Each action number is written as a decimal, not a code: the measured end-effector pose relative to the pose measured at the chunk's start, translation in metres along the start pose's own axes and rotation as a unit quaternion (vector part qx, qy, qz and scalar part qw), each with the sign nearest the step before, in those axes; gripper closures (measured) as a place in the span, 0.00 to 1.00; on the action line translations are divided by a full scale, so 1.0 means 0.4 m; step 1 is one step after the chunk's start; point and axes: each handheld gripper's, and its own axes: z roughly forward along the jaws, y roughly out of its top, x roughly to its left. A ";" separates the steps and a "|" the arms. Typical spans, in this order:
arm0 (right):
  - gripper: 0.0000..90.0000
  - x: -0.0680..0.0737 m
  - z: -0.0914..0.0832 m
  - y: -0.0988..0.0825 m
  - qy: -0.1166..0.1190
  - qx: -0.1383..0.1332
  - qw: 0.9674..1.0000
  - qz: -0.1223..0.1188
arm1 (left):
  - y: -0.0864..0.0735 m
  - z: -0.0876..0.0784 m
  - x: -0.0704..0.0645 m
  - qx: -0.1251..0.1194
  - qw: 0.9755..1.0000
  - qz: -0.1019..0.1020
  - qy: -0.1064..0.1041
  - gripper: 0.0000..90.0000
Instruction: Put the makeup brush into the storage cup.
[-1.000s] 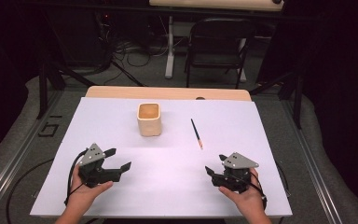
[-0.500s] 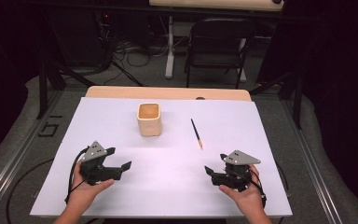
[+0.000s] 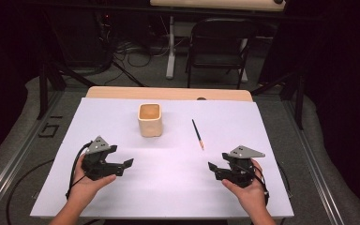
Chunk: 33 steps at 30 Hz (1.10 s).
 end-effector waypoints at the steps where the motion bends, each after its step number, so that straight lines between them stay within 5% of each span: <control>1: 0.36 -0.001 0.003 0.000 -0.002 0.001 1.000 0.003 | 0.003 0.001 0.000 0.005 1.000 0.000 0.000 0.18; 5: 0.33 0.000 0.002 0.004 -0.004 0.010 1.000 -0.014 | 0.018 0.008 0.005 0.015 1.000 -0.002 0.004 0.18; 9: 0.17 0.004 0.004 0.010 -0.011 0.011 1.000 -0.023 | 0.031 0.008 0.016 0.010 1.000 -0.007 0.006 0.14; 14: 0.10 -0.006 0.006 0.024 -0.018 0.020 1.000 -0.008 | 0.043 0.008 0.028 0.010 1.000 -0.015 0.007 0.10; 33: 0.09 -0.035 0.004 0.064 -0.039 0.043 0.998 -0.011 | 0.073 0.015 0.047 0.036 0.999 -0.021 0.018 0.01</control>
